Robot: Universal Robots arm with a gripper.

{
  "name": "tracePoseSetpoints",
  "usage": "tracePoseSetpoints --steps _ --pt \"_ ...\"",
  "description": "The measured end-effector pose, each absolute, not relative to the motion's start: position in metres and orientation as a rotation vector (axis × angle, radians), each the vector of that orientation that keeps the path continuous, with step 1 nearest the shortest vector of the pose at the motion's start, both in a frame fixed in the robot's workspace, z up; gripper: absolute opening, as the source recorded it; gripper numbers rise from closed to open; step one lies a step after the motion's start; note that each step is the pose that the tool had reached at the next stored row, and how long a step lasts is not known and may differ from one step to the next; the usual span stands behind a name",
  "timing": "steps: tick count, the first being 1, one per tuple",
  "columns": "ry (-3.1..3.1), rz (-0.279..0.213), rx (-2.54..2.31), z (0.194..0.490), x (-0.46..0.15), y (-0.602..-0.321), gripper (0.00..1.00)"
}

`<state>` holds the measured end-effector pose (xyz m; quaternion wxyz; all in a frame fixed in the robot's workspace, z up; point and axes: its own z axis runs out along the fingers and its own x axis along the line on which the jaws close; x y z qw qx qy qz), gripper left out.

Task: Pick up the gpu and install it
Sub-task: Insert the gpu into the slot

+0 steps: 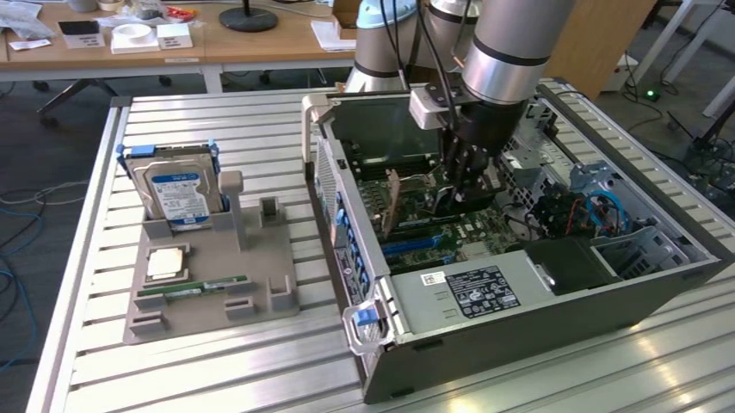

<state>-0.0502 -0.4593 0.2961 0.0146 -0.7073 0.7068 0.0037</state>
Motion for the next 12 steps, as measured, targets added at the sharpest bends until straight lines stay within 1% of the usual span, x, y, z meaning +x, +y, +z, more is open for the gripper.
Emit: tracePoseSetpoints --steps 12 --pt "2.200 0.011 -2.202 0.2922 -0.0522 -0.4593 0.27"
